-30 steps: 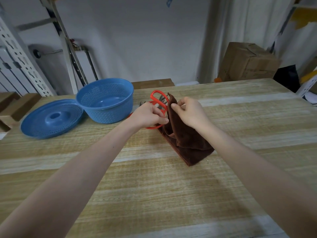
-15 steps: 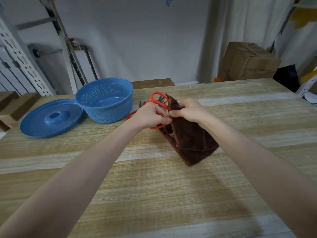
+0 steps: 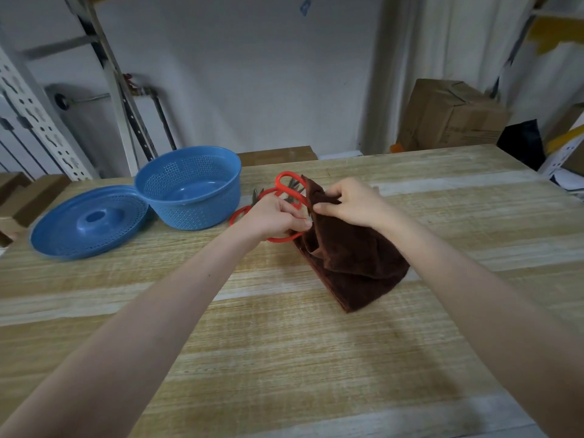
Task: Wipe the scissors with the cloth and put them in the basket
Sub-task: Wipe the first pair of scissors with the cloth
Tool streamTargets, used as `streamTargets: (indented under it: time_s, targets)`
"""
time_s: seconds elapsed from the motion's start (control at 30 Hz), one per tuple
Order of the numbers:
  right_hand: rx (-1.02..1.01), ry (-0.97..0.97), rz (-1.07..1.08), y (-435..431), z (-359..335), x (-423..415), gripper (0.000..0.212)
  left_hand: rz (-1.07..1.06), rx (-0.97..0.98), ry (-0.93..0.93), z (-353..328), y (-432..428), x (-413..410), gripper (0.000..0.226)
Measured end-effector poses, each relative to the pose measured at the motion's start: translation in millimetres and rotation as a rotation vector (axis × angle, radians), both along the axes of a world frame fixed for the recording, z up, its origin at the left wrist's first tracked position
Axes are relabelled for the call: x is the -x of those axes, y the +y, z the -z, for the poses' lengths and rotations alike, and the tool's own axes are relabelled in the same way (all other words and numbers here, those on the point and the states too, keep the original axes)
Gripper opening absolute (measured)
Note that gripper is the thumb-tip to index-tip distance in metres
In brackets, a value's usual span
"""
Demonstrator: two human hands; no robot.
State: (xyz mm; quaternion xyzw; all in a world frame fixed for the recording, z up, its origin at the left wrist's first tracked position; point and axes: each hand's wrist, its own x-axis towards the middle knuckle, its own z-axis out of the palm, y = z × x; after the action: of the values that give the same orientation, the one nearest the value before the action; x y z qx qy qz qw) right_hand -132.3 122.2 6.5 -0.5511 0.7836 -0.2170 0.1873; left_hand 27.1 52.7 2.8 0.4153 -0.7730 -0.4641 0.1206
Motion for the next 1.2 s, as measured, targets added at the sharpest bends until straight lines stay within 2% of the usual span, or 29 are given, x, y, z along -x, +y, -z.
streamTargets:
  time_s: [0.03, 0.07, 0.13, 0.17, 0.23, 0.3, 0.4, 0.43, 0.47, 0.53, 0.6, 0.67, 0.7, 0.73, 0.83, 0.93, 1.0, 1.07, 1.13, 1.2]
  targets:
    - [0.090, 0.154, 0.038, 3.4, 2.8, -3.6, 0.045, -0.040, -0.034, 0.017, 0.1, -0.3, -1.4, 0.003]
    - [0.239, 0.227, 0.087, 10.7, 5.2, -6.8, 0.050, -0.081, -0.062, 0.026, 0.5, -0.8, -3.3, 0.007]
    - [0.587, 0.220, 0.083, 30.0, 12.3, -13.5, 0.039, -0.154, -0.100, 0.020, 1.4, -2.9, -6.4, 0.015]
    - [0.648, 0.257, 0.024, 39.5, 16.2, -18.9, 0.036, -0.181, -0.110, 0.018, 1.8, -4.4, -7.5, 0.018]
    - [0.594, 0.448, -0.067, 49.6, 28.1, -29.3, 0.047, -0.220, -0.114, 0.011, 1.3, -7.3, -7.3, 0.021]
    - [0.501, 0.612, -0.053, 48.6, 37.3, -37.0, 0.051, -0.228, -0.107, -0.004, -0.2, -8.2, -6.0, 0.020]
    - [0.463, 0.778, -0.009, 39.5, 37.7, -38.3, 0.029, -0.220, -0.100, -0.005, -4.9, -6.7, -4.8, 0.015]
    - [0.448, 0.779, -0.004, 37.0, 34.9, -37.1, 0.020, -0.218, -0.099, -0.005, -5.4, -6.4, -4.8, 0.015]
    - [0.409, 0.739, 0.004, 34.1, 30.2, -35.5, 0.015, -0.216, -0.093, -0.009, -6.9, -7.0, -6.3, 0.015]
    - [0.315, 0.525, 0.070, 30.4, 17.9, -26.6, 0.014, -0.210, -0.089, -0.022, -8.7, -8.1, -7.8, 0.019]
    - [0.285, 0.149, 0.213, 25.7, 2.3, -11.2, 0.016, -0.201, -0.095, -0.041, -9.2, -8.8, -9.4, 0.026]
    - [0.352, -0.336, 0.419, 17.9, -10.3, 11.6, 0.020, -0.181, -0.111, -0.049, -9.4, -7.8, -11.4, 0.031]
    - [0.385, -0.505, 0.529, 14.3, -15.2, 21.7, 0.022, -0.167, -0.114, -0.051, -10.1, -7.3, -12.2, 0.030]
    - [0.422, -0.572, 0.611, 10.4, -17.7, 31.5, 0.022, -0.156, -0.112, -0.054, -10.6, -7.3, -13.2, 0.029]
    - [0.655, -0.499, 0.721, 1.1, -27.1, 47.8, 0.018, -0.137, -0.077, -0.041, -13.2, -8.2, -16.1, 0.026]
    - [0.792, -0.248, 0.601, -2.1, -33.3, 34.9, 0.024, -0.106, -0.002, 0.023, -11.7, -8.7, -16.4, 0.006]
    - [0.723, -0.141, 0.410, -8.4, -30.3, 15.3, 0.022, -0.066, 0.048, 0.040, -10.2, -8.7, -15.0, 0.002]
    - [0.571, -0.114, 0.193, -13.9, -23.4, -5.5, 0.016, -0.028, 0.084, 0.029, -8.0, -8.3, -13.0, 0.003]
    - [0.416, -0.169, -0.028, -13.8, -18.1, -18.3, 0.013, -0.008, 0.129, 0.022, -4.7, -8.4, -12.5, 0.005]
    - [0.315, -0.285, -0.157, -9.5, -16.8, -19.1, 0.020, -0.011, 0.150, 0.033, -2.5, -8.2, -15.0, 0.014]
